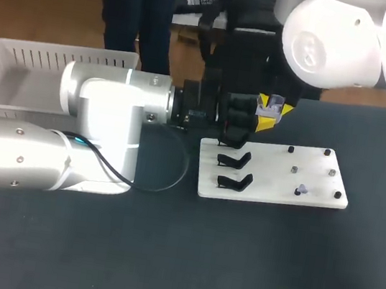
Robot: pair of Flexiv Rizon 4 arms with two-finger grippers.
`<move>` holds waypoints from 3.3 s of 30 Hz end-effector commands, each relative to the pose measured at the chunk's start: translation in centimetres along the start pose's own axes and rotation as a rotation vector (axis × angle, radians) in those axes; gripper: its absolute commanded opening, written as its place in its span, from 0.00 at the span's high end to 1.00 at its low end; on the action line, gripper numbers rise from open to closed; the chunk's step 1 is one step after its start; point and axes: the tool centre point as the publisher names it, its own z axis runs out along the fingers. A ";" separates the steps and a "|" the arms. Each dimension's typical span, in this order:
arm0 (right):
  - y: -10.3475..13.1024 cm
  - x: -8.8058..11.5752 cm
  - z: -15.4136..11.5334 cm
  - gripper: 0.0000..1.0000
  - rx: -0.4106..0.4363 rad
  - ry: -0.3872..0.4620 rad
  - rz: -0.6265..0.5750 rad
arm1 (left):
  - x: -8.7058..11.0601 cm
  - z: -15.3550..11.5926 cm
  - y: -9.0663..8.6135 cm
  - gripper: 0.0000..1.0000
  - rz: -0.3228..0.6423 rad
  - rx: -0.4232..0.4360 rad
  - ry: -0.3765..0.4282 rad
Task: Pick up each earbud case from the left stands, insert the matching earbuds, close the lid, and place the case in the box.
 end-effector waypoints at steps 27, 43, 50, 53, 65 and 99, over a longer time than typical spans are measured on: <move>-9.5 9.4 -1.7 0.00 -0.121 -0.176 -0.194 | 0.0 0.0 -0.3 1.00 0.004 -0.011 -0.003; -9.7 9.9 -1.5 0.00 -0.116 -0.169 -0.191 | 0.0 0.0 -0.3 1.00 0.004 -0.011 -0.003; -9.9 9.6 -0.3 0.00 -0.166 -0.141 -0.139 | 0.0 0.0 -0.3 1.00 0.004 -0.011 -0.003; -10.5 9.7 1.1 0.00 -0.192 -0.185 -0.146 | 0.0 0.0 -0.3 1.00 0.004 -0.011 -0.003; -10.5 10.4 5.7 0.00 -0.173 -0.195 -0.262 | 0.0 0.0 -0.3 1.00 0.004 -0.011 -0.003; -12.3 6.9 11.4 0.00 -0.160 -0.108 -0.169 | 0.0 0.0 -0.3 1.00 0.004 -0.011 -0.003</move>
